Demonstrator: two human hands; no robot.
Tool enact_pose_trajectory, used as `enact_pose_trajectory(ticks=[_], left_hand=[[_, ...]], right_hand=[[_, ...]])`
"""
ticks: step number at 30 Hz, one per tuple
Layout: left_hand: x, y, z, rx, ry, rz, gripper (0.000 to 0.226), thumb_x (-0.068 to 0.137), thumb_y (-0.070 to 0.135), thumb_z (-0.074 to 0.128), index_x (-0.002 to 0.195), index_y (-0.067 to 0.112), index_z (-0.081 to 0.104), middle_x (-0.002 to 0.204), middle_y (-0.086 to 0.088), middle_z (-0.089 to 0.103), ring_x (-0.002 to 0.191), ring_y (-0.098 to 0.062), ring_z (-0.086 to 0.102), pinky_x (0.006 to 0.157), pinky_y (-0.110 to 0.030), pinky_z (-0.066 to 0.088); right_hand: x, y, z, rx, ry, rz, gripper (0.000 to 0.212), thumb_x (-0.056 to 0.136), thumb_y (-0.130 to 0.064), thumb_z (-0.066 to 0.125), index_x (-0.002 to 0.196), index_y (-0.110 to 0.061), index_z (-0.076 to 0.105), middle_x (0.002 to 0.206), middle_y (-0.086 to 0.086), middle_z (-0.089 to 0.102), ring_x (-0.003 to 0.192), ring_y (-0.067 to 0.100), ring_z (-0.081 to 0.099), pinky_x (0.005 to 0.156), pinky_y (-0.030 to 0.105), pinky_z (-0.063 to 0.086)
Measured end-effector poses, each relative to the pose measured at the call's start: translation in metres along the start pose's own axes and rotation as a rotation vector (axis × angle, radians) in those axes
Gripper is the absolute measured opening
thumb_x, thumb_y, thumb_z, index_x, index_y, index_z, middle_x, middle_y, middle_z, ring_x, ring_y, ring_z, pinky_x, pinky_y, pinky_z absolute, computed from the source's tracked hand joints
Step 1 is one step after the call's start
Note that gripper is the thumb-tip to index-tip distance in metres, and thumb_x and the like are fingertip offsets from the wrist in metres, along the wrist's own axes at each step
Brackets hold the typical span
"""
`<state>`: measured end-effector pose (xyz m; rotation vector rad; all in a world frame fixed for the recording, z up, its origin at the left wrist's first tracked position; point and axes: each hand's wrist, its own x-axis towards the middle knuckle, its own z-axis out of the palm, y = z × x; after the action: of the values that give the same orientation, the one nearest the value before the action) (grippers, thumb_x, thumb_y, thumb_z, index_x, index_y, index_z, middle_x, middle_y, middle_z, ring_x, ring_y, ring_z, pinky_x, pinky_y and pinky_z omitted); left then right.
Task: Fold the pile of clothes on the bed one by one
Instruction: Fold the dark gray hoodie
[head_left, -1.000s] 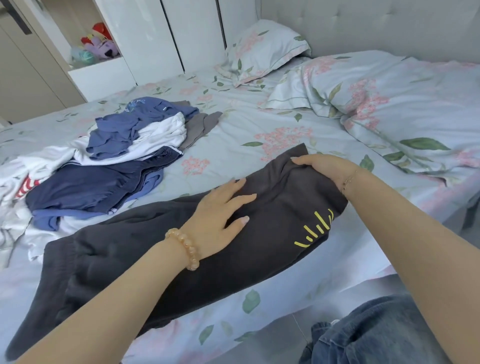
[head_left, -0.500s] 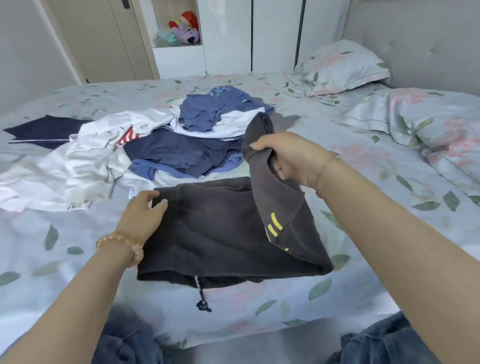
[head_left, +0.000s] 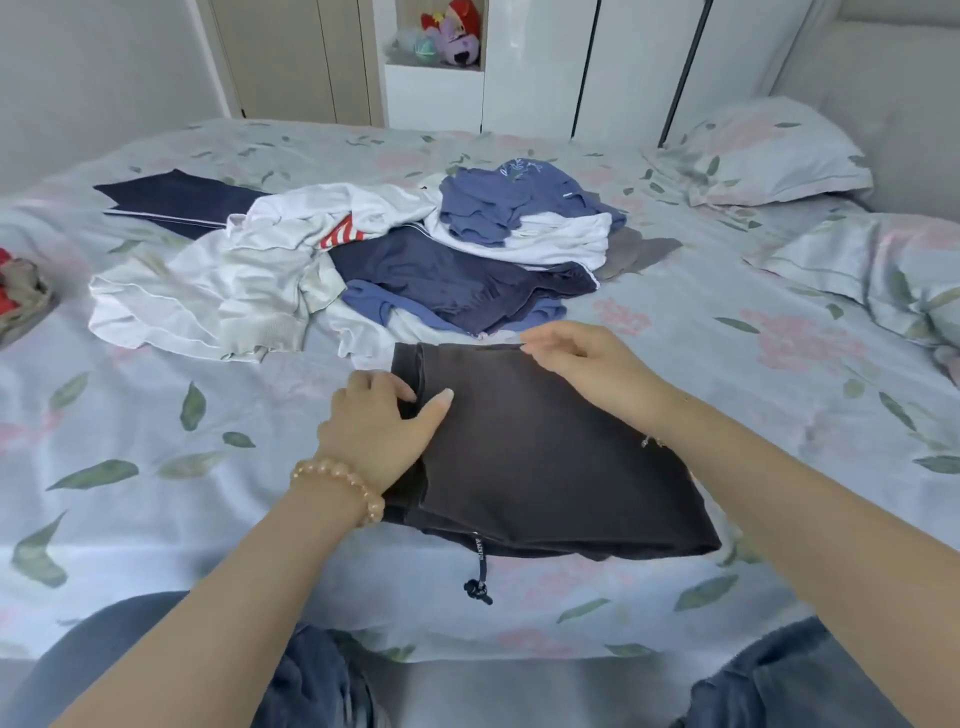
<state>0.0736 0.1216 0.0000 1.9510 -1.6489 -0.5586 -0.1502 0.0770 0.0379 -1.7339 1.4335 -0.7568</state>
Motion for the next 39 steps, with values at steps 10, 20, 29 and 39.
enact_pose_trajectory(ticks=[10,20,29,39], left_hand=[[0.015,0.021,0.024,0.351,-0.102,0.000,0.045,0.096,0.055,0.037,0.092,0.012,0.048,0.114,-0.011,0.056,0.105,-0.032,0.054,0.092,-0.043,0.043],[0.019,0.045,0.002,-0.150,0.102,0.169,0.026,0.101,0.032,0.041,0.102,0.006,0.038,0.079,-0.002,0.049,0.082,-0.025,0.047,0.061,-0.025,0.025],[0.016,0.000,0.012,0.168,-0.042,-0.045,0.063,0.092,0.050,0.052,0.137,0.011,0.034,0.128,-0.019,0.049,0.111,-0.037,0.054,0.088,-0.040,0.043],[0.013,-0.014,-0.013,-0.178,-0.495,-0.351,0.059,0.075,0.053,0.073,0.114,0.017,0.046,0.099,0.008,0.059,0.088,-0.010,0.062,0.067,-0.022,0.049]], right_hand=[[-0.010,0.085,-0.012,-0.622,0.030,-0.095,0.055,0.102,-0.043,0.037,0.153,-0.030,0.022,0.161,-0.010,0.010,0.149,0.010,0.003,0.121,0.042,0.002],[-0.005,0.077,-0.003,-0.730,0.037,-0.086,0.059,0.101,-0.053,0.020,0.155,-0.032,0.008,0.162,-0.010,-0.002,0.149,0.011,-0.006,0.121,0.045,-0.004],[-0.001,0.089,0.015,-0.883,-0.026,-0.129,0.066,0.095,-0.061,0.010,0.154,-0.034,-0.004,0.162,-0.009,-0.005,0.149,0.012,-0.011,0.118,0.049,-0.012],[0.048,0.027,-0.037,-0.590,-0.282,-0.151,0.063,0.085,-0.052,0.066,0.139,-0.028,0.045,0.143,-0.008,0.041,0.136,0.014,0.032,0.109,0.028,0.027]])
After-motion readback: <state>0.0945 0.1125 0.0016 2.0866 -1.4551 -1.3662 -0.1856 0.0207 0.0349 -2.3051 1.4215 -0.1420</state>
